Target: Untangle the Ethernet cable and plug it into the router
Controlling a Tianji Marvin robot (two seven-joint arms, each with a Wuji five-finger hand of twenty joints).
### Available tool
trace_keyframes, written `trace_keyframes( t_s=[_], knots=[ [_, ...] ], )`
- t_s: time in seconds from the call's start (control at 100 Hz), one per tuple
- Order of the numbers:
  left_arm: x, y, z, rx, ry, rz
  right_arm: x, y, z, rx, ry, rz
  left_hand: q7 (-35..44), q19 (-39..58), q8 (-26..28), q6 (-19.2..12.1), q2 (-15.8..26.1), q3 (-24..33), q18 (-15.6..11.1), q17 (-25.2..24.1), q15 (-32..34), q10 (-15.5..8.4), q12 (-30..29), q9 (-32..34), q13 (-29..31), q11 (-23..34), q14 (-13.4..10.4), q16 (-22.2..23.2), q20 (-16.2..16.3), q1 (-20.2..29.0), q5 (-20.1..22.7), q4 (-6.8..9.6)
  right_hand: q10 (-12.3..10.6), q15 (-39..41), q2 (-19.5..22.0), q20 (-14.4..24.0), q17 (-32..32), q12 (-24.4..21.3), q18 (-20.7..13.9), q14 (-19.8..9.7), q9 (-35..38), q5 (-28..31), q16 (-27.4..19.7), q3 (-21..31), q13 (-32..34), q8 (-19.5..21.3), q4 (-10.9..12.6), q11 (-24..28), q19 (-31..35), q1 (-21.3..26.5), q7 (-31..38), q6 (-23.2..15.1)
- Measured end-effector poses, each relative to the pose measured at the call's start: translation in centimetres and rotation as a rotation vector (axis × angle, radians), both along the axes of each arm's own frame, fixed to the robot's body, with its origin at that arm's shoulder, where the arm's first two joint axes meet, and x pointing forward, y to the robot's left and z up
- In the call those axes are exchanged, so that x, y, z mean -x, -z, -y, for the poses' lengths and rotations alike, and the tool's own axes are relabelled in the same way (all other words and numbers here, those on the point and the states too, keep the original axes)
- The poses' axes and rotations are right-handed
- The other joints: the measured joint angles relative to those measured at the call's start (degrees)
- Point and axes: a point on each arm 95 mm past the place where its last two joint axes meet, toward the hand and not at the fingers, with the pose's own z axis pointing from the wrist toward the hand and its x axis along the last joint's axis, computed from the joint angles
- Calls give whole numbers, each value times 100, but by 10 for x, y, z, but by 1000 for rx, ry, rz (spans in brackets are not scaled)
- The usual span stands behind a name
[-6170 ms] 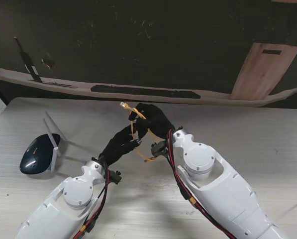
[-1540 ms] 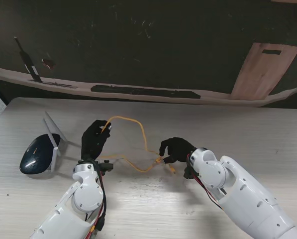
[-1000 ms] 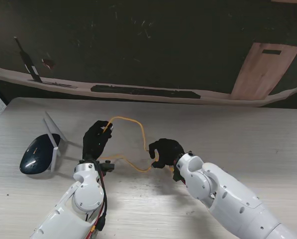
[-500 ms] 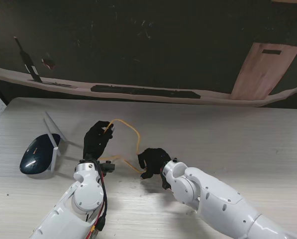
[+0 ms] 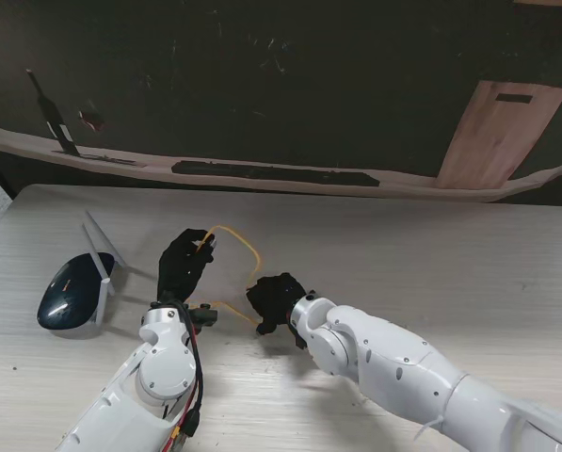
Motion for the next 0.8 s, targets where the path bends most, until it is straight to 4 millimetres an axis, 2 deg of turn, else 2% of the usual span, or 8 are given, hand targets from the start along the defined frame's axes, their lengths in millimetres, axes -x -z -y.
trace_keyframes(
  t_s=[0.16, 0.25, 0.36, 0.4, 0.44, 0.55, 0.67, 0.8],
  knots=[
    [0, 0, 0, 4, 0, -1, -6, -1, -9, 31, -11, -9, 0, 0, 0, 0, 0, -1, 32, 0, 0, 6, -1, 0, 0, 0, 15, 0, 0, 0, 0, 53, 6, -172, -102, -50, -85, -135, -21, 19, 8, 240, -23, 45, -15, -1364, -1146, 89, -148, 247, 602, 3],
    [0, 0, 0, 6, -2, 0, -8, -3, -12, 25, -3, -32, 0, 0, 0, 0, 0, -1, 35, 0, 0, 8, -1, 0, 0, -1, 16, 0, -4, 5, 0, 53, 31, -265, 137, -232, -148, -466, -29, 32, 19, 543, -28, 8, -12, -1935, -1293, 218, -473, 611, 608, 63],
    [0, 0, 0, 8, -5, 1, -8, -4, -13, 34, 5, -28, 0, 0, 0, 0, 0, -3, 36, 0, 0, 9, -1, 0, 0, -1, 17, -43, -71, 40, 0, 53, 52, -320, 215, -249, -156, -714, -29, 65, 32, 534, -90, 245, -10, -1822, -1302, 244, -519, 711, 516, 77],
    [0, 0, 0, 10, -7, 2, -7, -5, -12, 45, 5, -18, 0, 0, 0, 0, 0, -3, 37, 0, 0, 9, -1, 0, 0, -1, 17, -45, -72, 40, 0, 53, 58, -342, 253, -263, -160, -812, -31, 73, 44, 473, -169, 691, -10, -1596, -1202, 172, -522, 957, 390, 77],
    [0, 0, 0, 11, -7, 2, -6, -6, -10, 59, 13, -13, -1, 0, 0, 0, 0, -3, 37, 0, 0, 9, -1, 0, 0, -1, 17, -44, -77, 40, 0, 54, 66, -344, 257, -278, -173, -864, -35, 104, 97, 450, -273, 1005, -9, -1357, -779, 162, -524, 1340, 348, 176],
    [0, 0, 0, 14, -7, 1, -6, -7, 6, 62, 82, -30, -24, 0, -1, 1, 0, -4, 40, 0, -2, 9, -2, 0, 0, -2, 18, -46, -141, 40, 0, 54, 90, -416, 61, -295, -162, -922, 34, 246, 456, 345, -639, 1063, 269, -792, -170, 153, -594, 1522, 342, 252],
    [0, 0, 0, 16, -6, -2, -5, -11, 27, 44, 145, -23, -69, 0, -2, 2, 0, -4, 45, 0, -8, 11, -4, 0, 0, -3, 20, -46, -147, 40, 0, 60, 120, -1299, 57, -829, -24, -1133, 492, 311, 1139, 283, -1013, 1063, 1071, -507, -44, -676, -1589, 1577, 342, 254],
    [0, 0, 0, 16, -4, -3, -3, -20, 47, 46, 182, 31, -73, 0, -4, 2, 0, -4, 56, 0, -17, 12, -7, 0, 0, -12, 24, -48, -221, 39, 0, 61, 121, -1996, 449, -1130, 147, -1183, 570, 314, 1252, 43, -1262, 925, 1126, -416, -49, -1137, -1779, 1675, 288, 234]
  ],
)
